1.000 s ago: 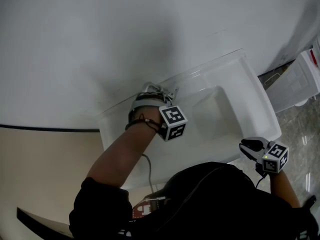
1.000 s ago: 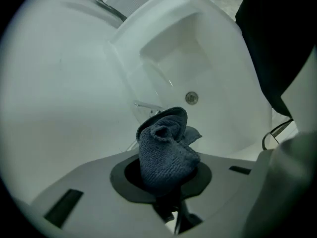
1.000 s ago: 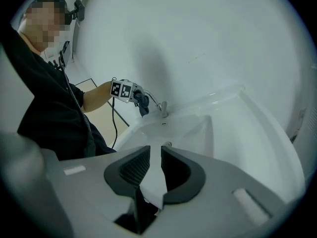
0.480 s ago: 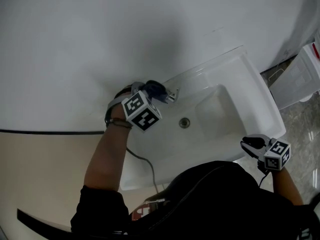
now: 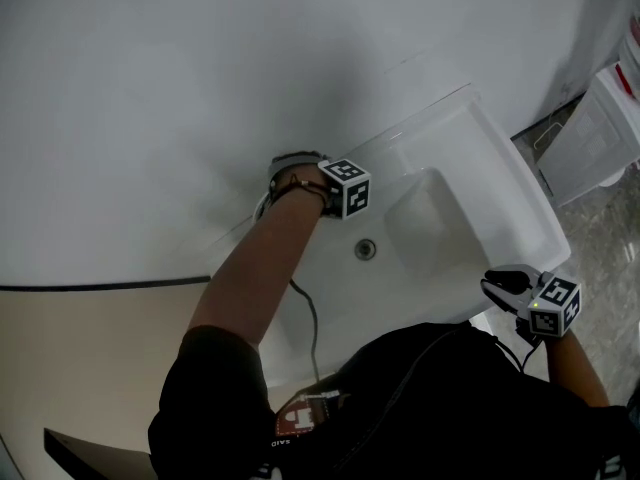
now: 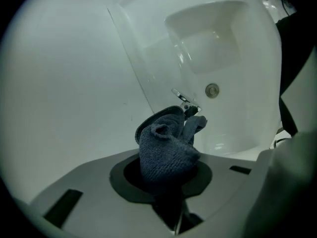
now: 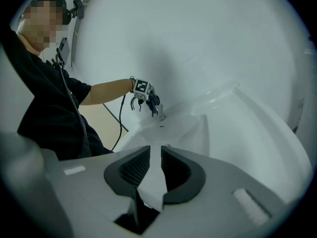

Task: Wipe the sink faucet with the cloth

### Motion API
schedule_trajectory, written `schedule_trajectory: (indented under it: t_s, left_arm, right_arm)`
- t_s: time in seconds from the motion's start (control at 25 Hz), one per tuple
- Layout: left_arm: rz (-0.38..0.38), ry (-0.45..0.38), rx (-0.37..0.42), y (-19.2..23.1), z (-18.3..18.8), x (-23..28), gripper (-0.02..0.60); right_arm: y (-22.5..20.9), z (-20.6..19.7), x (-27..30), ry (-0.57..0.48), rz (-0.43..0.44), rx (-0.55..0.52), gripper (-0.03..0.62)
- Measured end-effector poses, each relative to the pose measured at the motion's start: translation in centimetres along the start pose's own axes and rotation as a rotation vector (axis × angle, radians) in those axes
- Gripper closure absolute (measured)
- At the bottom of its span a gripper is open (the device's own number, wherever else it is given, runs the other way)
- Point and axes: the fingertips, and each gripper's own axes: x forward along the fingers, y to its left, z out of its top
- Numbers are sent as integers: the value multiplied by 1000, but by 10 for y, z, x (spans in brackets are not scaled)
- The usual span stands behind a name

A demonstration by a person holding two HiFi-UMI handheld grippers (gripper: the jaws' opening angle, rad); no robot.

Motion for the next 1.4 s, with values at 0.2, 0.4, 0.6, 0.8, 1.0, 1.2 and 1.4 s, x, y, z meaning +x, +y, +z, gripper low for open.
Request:
schedule_trajectory:
  t_s: [0.2,0.4,0.6,0.8,1.0,1.2,1.4]
  left_arm:
    - [-148,-30,-74,-2,6,14,506]
    - [-389,-257,-280,-1,-22,-24,506]
    - [-576,-451,-465,3,-84,-56,506]
    - [-628,-526,-608,-36,-142,-32,506]
    - [-563,-690,-729,-83,-150,-22,508]
    - [-431,-757,-704,-119,-136,-6,508]
    - [-390,-925,-775,-124,-109,22,508]
  right_arm:
    - [-12,-5,-15,-30,-34,35,531]
    - [-11,-3,-13,-36,-38,31,531]
    - [2,11,0,-26,-2,1,531]
    - [13,16,17,2,22,-21,531]
    - [31,22,36,45,57,-52,530]
    - [45,26,56,81,62,-89,530]
    - [60,26,69,127,59,-116,531]
